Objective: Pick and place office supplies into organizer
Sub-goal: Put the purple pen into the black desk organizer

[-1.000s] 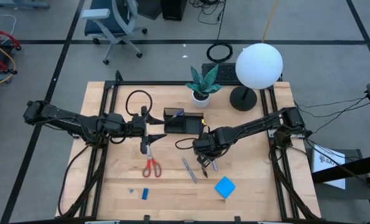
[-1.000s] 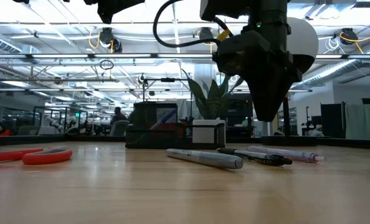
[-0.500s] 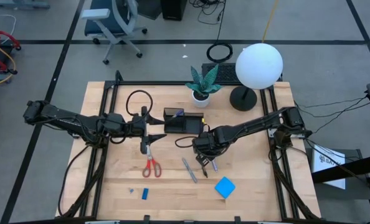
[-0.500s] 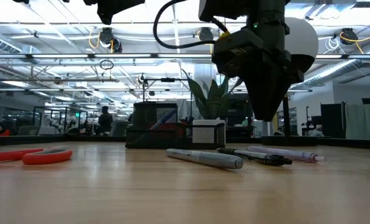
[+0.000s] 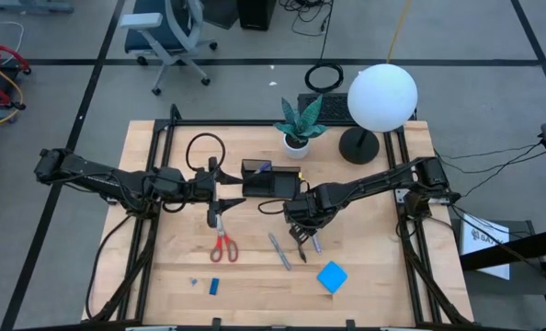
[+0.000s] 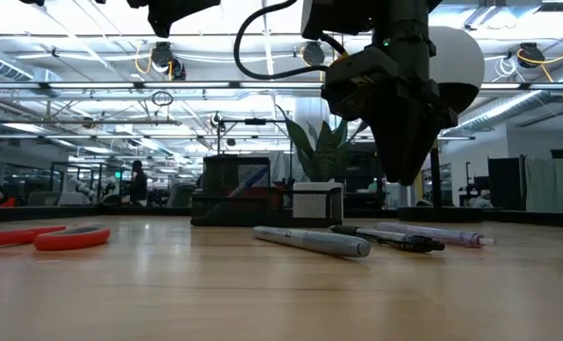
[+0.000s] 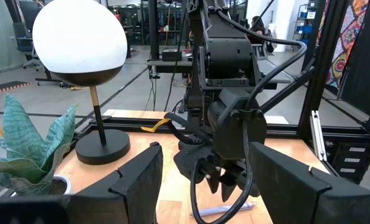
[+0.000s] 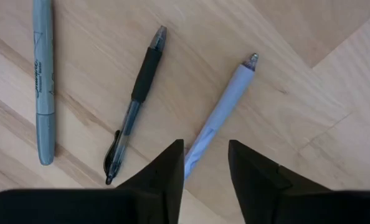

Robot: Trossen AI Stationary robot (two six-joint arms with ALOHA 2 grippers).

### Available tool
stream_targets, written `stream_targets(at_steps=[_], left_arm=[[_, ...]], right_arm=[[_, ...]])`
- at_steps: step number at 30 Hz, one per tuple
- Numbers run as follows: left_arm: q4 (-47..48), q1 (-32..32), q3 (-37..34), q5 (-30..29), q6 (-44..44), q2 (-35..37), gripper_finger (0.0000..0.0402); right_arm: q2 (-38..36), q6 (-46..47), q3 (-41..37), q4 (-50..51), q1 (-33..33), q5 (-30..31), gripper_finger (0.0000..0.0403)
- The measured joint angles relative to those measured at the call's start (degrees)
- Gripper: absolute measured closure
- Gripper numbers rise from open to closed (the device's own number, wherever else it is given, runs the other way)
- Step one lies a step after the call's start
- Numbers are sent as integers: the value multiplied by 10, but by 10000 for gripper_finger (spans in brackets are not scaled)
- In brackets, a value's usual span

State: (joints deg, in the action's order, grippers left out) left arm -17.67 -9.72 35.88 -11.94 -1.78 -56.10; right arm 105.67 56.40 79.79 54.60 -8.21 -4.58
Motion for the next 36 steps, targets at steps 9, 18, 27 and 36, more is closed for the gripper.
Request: stream_targets(at_steps=[9,18,27,36], left_arm=[[0,0,0,0,0,0,156],[0,0,0,0,0,0,156],[0,0,0,0,0,0,156],[0,0,0,0,0,0,156]], right_arm=[[0,-1,0,-4,0,31,234],[-1,17,-82,-107,4,-1,238],[-4,44,-149,-147,5,-1,238],[-2,-61,-166,-144,3,-23,239]])
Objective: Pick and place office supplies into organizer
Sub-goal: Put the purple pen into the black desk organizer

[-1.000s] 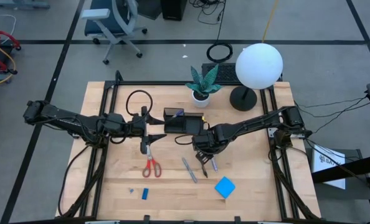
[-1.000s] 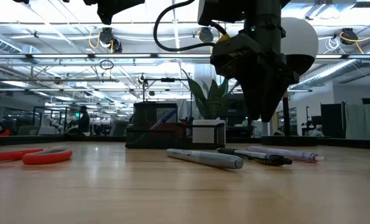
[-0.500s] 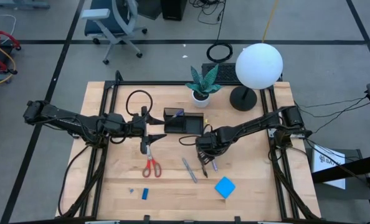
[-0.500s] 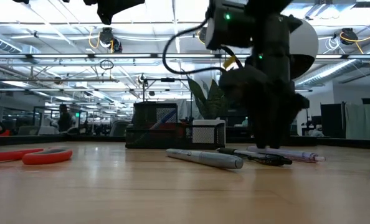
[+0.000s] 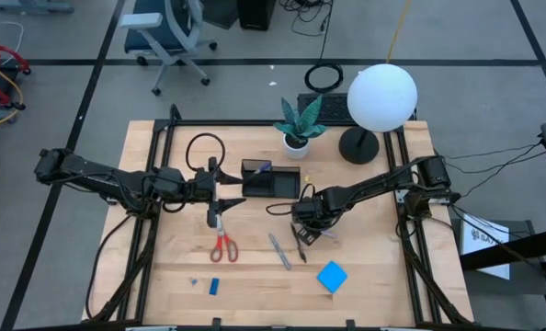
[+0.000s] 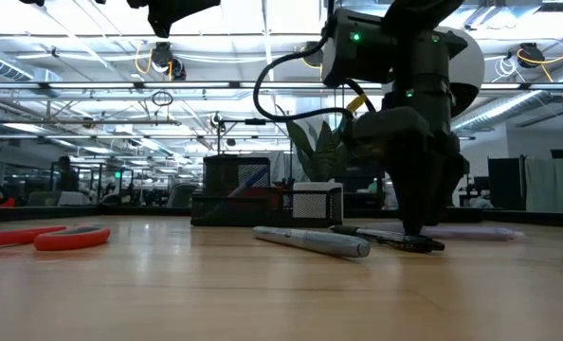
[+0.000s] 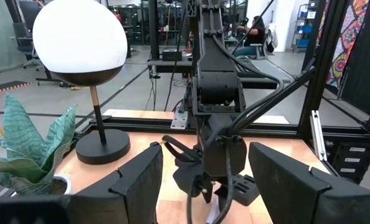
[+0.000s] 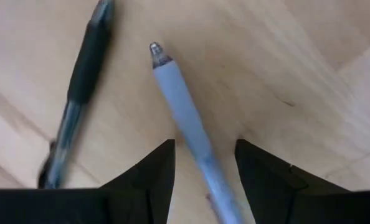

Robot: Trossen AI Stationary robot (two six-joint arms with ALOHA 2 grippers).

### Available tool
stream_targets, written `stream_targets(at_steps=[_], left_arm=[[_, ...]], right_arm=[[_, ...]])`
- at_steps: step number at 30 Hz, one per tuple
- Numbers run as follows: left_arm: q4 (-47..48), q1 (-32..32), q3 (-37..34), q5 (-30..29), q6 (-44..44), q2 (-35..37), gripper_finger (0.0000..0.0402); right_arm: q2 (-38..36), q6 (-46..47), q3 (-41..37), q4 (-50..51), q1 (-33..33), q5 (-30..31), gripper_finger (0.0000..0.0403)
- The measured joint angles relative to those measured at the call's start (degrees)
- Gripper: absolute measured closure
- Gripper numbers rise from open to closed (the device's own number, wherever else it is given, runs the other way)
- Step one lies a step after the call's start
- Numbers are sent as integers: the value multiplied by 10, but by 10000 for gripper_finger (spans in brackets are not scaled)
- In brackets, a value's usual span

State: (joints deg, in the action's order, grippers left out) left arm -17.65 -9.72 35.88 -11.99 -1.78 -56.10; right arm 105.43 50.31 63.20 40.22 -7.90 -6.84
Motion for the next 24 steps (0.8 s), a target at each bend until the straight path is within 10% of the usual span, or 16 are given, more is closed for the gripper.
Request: stream_targets(at_steps=[24], left_arm=[[1,0,0,0,0,0,156]], right_arm=[[3,-135,-1,29,-23,68,260]])
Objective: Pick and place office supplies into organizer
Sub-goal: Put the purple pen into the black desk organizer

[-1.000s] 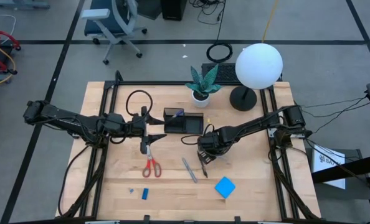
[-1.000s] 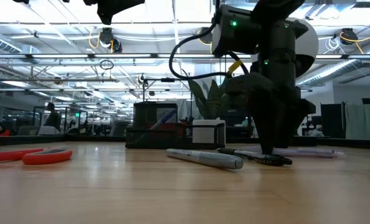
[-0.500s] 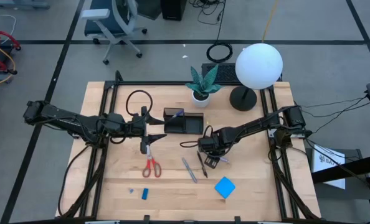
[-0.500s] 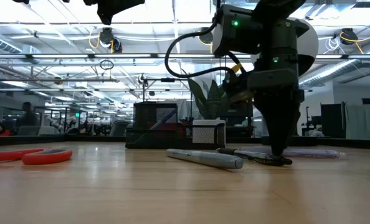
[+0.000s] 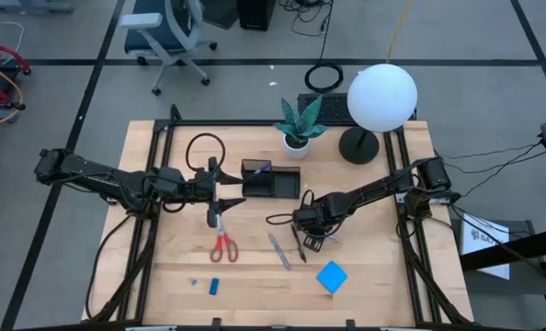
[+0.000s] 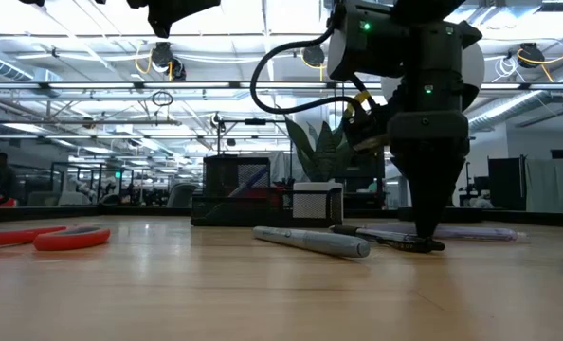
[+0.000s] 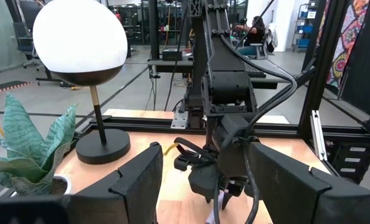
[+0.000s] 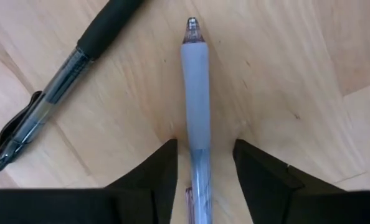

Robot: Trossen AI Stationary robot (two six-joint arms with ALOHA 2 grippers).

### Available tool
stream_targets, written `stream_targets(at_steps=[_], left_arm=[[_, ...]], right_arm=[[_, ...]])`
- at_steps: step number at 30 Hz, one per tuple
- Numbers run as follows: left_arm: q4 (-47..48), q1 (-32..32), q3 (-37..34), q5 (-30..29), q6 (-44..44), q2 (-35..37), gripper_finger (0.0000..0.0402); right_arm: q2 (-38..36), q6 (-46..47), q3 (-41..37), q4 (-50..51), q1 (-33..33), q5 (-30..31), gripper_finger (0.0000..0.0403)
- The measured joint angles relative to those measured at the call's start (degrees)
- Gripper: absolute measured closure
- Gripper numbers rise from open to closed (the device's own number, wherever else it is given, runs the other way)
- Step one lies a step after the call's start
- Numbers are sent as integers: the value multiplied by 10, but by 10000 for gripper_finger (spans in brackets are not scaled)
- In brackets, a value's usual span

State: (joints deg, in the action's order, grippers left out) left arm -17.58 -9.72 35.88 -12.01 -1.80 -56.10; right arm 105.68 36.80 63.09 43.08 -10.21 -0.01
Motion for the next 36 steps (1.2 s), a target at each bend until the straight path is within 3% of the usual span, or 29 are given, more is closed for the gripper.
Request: stream_targets(at_steps=[14,25,32,36], left_arm=[[4,0,0,0,0,0,156],[3,0,0,0,0,0,156],[3,0,0,-22,-8,0,156],[8,0,0,-35,-9,0,156]], right_arm=[[0,-22,0,10,-1,-1,384],[-6,-43,0,-11,0,-1,385],[-62,-46,-4,-26,-1,2,385],[-105,-46,-2,-41,0,35,385]])
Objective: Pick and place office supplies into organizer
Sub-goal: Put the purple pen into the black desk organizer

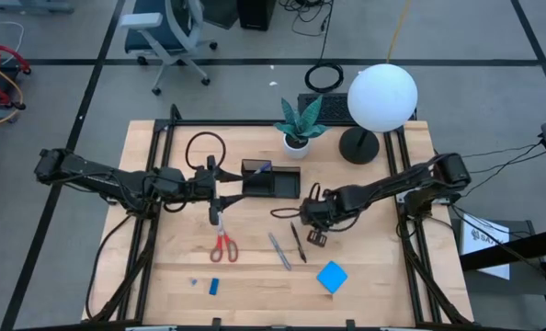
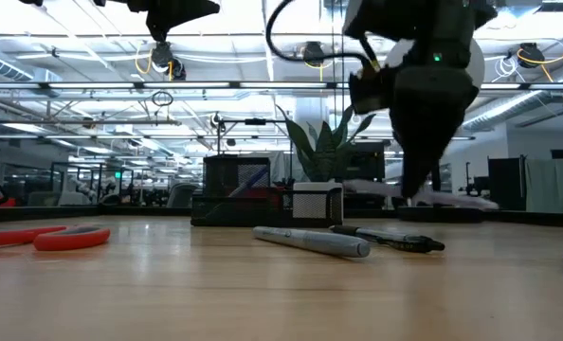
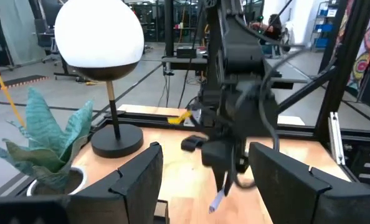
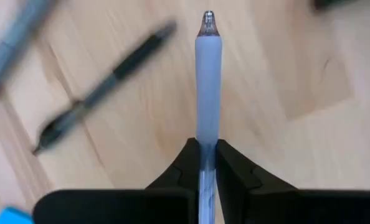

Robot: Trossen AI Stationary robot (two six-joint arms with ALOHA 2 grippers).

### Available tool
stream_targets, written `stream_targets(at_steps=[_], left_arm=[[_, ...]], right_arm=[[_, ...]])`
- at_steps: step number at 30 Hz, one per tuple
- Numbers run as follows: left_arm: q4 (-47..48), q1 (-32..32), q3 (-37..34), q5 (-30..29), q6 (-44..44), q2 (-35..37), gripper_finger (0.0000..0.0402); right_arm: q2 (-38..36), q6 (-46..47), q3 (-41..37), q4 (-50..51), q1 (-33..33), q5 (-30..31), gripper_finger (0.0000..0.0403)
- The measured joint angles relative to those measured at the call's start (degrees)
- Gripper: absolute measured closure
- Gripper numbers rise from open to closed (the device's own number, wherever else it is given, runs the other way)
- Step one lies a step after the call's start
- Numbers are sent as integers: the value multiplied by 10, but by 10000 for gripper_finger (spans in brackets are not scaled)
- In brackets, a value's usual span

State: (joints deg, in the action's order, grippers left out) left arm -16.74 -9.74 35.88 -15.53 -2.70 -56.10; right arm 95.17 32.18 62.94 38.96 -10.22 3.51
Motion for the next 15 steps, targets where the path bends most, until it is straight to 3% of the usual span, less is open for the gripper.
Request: stream_targets(at_steps=[8,15], left_arm=[[4,0,0,0,0,0,156],[5,0,0,1,-2,0,156]], right_arm=[[-63,-23,0,-43,0,43,385],[-77,-119,0,-159,0,105,385]])
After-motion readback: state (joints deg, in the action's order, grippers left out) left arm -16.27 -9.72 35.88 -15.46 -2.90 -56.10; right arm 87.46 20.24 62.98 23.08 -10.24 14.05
